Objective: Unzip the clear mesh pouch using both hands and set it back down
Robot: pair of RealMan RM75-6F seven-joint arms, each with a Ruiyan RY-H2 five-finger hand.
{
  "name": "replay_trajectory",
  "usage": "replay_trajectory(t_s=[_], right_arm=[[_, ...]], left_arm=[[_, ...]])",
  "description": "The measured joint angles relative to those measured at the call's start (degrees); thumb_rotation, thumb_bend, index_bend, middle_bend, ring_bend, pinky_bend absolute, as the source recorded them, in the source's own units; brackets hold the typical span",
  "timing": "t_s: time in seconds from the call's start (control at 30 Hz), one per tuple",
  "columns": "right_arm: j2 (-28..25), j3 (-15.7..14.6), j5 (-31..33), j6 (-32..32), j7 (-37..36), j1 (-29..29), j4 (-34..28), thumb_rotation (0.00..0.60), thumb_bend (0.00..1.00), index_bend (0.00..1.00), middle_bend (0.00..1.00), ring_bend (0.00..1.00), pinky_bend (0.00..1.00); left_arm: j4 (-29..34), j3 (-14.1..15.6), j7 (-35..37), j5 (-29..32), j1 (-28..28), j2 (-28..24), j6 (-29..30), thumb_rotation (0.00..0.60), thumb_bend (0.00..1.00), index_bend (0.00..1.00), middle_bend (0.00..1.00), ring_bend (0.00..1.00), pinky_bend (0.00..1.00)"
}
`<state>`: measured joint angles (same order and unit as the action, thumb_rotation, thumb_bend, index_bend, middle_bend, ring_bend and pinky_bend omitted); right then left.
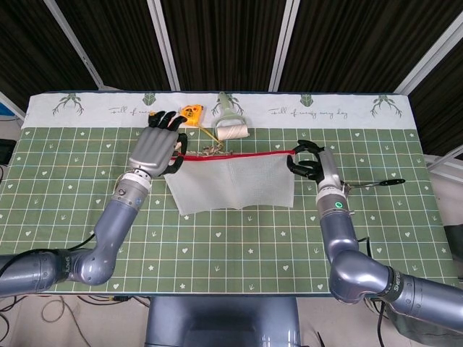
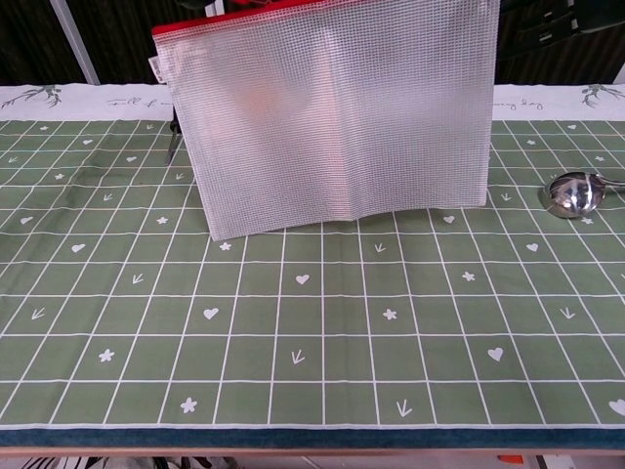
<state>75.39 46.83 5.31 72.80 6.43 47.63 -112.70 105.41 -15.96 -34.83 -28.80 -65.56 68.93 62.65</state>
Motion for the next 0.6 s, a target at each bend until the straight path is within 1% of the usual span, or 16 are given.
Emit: replay_trajectory(t_s=[0.3,0.6], right_arm=[[-1.2,-0.6,-0.2,-0.3,-0.5,-1.0,0.5,0.6,0.55,0.66,0.2,0.06,0.27],[-1.8,-1.1,-0.1,-0.6,-0.9,-1.4,1.1,0.6,0.55,0.65,0.2,0.06,0.27]], left_arm=[[3.2,0.4,1.4,-2.2,2.6,-3.5,0.5,0.6,0.46,0.59,0.13,0.0,0.0],[4.1,0.5,2.7,-2.8,4.6,-6.3,1.0,0.6,0.46,0.59,0.14,0.0,0.0]])
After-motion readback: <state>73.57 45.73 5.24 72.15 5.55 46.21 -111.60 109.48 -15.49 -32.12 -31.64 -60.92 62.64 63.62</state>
